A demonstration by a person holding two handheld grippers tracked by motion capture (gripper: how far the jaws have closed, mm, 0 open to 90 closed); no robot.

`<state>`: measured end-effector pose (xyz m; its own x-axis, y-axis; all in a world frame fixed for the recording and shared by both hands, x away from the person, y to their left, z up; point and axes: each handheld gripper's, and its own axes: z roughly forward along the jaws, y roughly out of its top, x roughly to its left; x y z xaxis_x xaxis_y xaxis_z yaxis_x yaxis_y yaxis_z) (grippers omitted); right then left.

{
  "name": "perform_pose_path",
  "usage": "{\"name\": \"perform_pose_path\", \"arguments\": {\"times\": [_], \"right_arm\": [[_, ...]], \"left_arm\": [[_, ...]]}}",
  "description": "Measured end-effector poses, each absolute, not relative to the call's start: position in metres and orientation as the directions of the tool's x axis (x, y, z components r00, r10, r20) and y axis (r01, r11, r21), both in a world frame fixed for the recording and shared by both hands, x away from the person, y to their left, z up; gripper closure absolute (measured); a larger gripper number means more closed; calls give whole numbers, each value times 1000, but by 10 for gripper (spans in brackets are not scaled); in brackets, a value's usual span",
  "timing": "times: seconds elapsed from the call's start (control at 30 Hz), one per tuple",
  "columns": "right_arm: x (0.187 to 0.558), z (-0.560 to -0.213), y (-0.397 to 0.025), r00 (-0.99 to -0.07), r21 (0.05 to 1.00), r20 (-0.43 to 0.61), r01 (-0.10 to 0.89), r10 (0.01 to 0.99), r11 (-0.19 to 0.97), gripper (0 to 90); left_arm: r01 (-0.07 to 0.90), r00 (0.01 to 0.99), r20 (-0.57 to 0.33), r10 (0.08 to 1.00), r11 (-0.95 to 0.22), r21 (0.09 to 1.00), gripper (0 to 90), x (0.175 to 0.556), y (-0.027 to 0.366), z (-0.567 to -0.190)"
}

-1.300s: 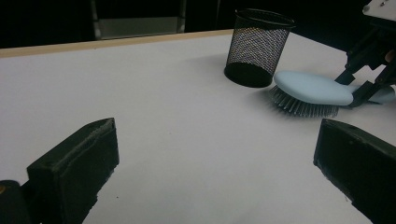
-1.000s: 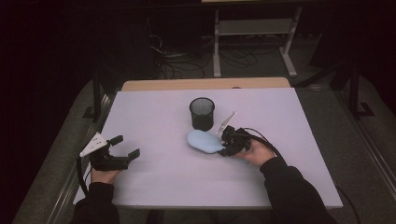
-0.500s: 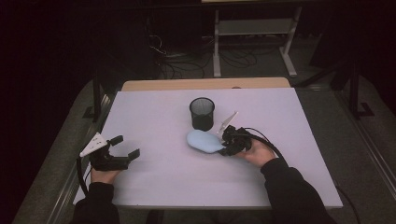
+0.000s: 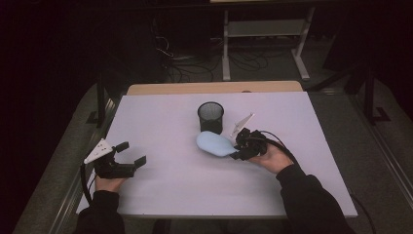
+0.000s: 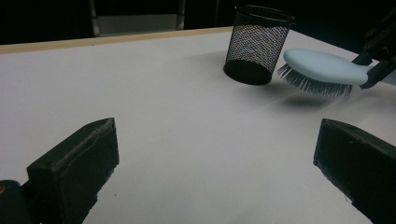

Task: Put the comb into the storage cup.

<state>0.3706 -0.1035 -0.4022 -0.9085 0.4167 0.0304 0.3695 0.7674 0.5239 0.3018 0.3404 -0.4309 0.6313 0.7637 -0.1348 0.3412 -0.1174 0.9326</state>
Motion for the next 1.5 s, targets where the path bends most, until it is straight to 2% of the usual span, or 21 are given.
{"name": "perform_pose_path", "arguments": {"times": [1.5], "right_arm": [[363,-329,-100,-921,608,-44,282,386,742,686]], "left_arm": [[360,653,-166,739,-110,927,0,301,337,-429]]}}
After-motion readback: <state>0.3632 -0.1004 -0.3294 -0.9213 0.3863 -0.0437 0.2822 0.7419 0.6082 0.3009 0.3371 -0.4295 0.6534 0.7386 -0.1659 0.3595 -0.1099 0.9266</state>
